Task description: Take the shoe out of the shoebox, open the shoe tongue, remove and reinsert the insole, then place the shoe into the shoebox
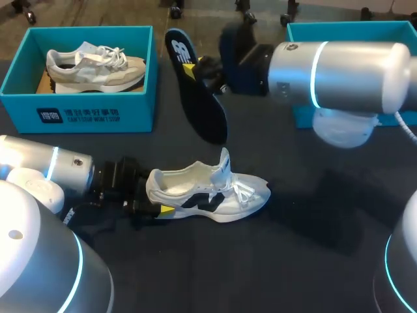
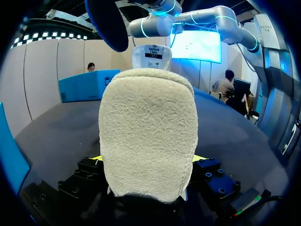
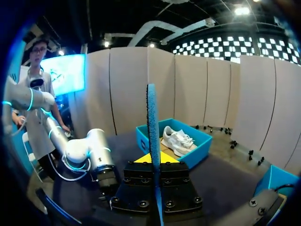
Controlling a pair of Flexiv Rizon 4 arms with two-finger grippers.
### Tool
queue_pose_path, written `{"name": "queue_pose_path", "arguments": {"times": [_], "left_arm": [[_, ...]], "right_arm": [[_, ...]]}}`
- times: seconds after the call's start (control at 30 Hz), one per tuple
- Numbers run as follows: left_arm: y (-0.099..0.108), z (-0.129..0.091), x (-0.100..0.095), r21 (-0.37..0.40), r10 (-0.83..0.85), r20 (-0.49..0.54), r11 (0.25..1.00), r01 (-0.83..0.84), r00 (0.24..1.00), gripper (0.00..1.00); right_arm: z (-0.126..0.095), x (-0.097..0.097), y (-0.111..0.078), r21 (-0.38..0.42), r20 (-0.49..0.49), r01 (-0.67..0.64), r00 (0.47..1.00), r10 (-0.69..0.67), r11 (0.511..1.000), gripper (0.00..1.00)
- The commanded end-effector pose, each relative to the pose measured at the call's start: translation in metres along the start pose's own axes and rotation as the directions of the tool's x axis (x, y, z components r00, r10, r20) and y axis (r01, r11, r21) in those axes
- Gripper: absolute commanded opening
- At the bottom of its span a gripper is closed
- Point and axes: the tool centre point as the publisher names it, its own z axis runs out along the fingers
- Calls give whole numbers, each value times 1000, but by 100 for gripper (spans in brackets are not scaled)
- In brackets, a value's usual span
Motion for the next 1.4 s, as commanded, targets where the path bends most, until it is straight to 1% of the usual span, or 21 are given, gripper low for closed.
{"name": "queue_pose_path", "arguments": {"times": [0.03, 0.1, 0.2, 0.3, 0.33, 0.4, 0.43, 0.47, 0.53, 0.57, 0.67, 0.77, 0.87, 0.9, 0.97, 1.1, 1.27, 1.33, 1.4], "left_arm": [[2, 2, 0, 0, 0, 3, 1000, 0, 1000, 0], [2, 2, 0, 0, 0, 3, 1000, 0, 1000, 0], [2, 2, 0, 0, 0, 3, 1000, 0, 1000, 0], [2, 2, 0, 0, 0, 3, 1000, 0, 1000, 0], [2, 2, 0, 0, 0, 3, 1000, 0, 1000, 0], [2, 2, 0, 0, 0, 3, 1000, 0, 1000, 0], [2, 2, 0, 0, 0, 3, 1000, 0, 1000, 0], [2, 2, 0, 0, 0, 3, 1000, 0, 1000, 0], [2, 2, 0, 0, 0, 3, 1000, 0, 1000, 0], [2, 2, 0, 0, 0, 3, 1000, 0, 1000, 0], [2, 2, 0, 0, 0, 3, 1000, 0, 1000, 0], [2, 2, 0, 0, 0, 3, 1000, 0, 1000, 0], [2, 2, 0, 0, 0, 3, 1000, 0, 1000, 0], [2, 2, 0, 0, 0, 3, 1000, 0, 1000, 0], [2, 2, 0, 0, 0, 3, 1000, 0, 1000, 0], [2, 2, 0, 0, 0, 3, 1000, 0, 1000, 0], [2, 2, 0, 0, 0, 3, 1000, 0, 1000, 0], [2, 2, 0, 0, 0, 3, 1000, 0, 1000, 0], [2, 2, 0, 0, 0, 3, 1000, 0, 1000, 0]], "right_arm": [[-16, -6, 5, 86, -445, -4, 894, 42, 996, 0], [-19, -7, 7, 115, -461, -25, 884, 76, 993, 0], [-23, -11, 2, 163, -462, -48, 879, 119, 986, 0], [-25, -13, -1, 185, -476, -75, 865, 156, 980, 0], [-26, -13, -2, 208, -483, -80, 858, 173, 975, 0], [-27, -13, -4, 220, -502, -101, 841, 202, 970, 0], [-27, -12, -5, 240, -512, -101, 832, 214, 966, 0], [-28, -12, -5, 233, -523, -117, 822, 226, 966, 0], [-29, -10, -4, 268, -550, -131, 793, 263, 954, 0], [-29, -9, -4, 276, -570, -135, 774, 275, 952, 0], [-31, -8, -2, 281, -590, -155, 750, 298, 947, 0], [-35, -8, -1, 293, -596, -159, 740, 310, 943, 0], [-37, -10, 1, 283, -600, -164, 739, 308, 945, 0], [-38, -11, 4, 270, -596, -159, 747, 295, 950, 0], [-39, -12, 8, 243, -606, -167, 743, 284, 955, 0], [-44, -15, 15, 200, -604, -166, 755, 255, 966, 0], [-45, -13, 24, 158, -637, -184, 732, 243, 970, 0], [-48, -12, 27, 158, -637, -184, 731, 243, 970, 0], [-52, -12, 31, 135, -637, -193, 734, 234, 972, 0]]}}
